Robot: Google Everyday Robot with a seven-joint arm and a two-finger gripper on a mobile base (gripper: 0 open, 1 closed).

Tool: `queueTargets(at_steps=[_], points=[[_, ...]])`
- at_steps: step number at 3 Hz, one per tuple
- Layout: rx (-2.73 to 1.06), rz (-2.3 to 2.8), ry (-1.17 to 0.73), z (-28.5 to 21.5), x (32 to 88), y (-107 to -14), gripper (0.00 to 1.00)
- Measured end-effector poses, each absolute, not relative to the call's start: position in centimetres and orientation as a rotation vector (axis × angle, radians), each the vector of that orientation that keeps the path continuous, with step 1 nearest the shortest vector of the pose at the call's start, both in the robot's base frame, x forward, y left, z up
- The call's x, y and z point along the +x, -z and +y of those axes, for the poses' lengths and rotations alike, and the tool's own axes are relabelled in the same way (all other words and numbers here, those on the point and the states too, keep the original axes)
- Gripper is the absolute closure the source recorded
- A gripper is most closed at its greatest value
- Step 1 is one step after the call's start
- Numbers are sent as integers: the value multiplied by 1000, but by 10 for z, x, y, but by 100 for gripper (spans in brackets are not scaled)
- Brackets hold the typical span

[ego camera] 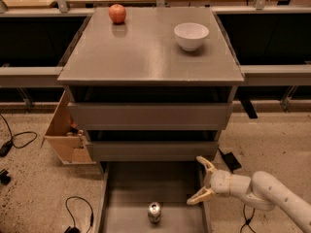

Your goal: Pick 7up can from bottom drawer and place on counter

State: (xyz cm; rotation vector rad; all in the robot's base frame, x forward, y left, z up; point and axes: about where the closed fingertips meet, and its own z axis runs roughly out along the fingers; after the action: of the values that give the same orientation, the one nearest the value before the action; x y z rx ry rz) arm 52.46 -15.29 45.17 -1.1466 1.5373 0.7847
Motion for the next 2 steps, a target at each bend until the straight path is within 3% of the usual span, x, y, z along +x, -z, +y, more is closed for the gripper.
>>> queueTargets(at_steps=[2], points=[[-1195,1529,-862,-124,522,-399,0]])
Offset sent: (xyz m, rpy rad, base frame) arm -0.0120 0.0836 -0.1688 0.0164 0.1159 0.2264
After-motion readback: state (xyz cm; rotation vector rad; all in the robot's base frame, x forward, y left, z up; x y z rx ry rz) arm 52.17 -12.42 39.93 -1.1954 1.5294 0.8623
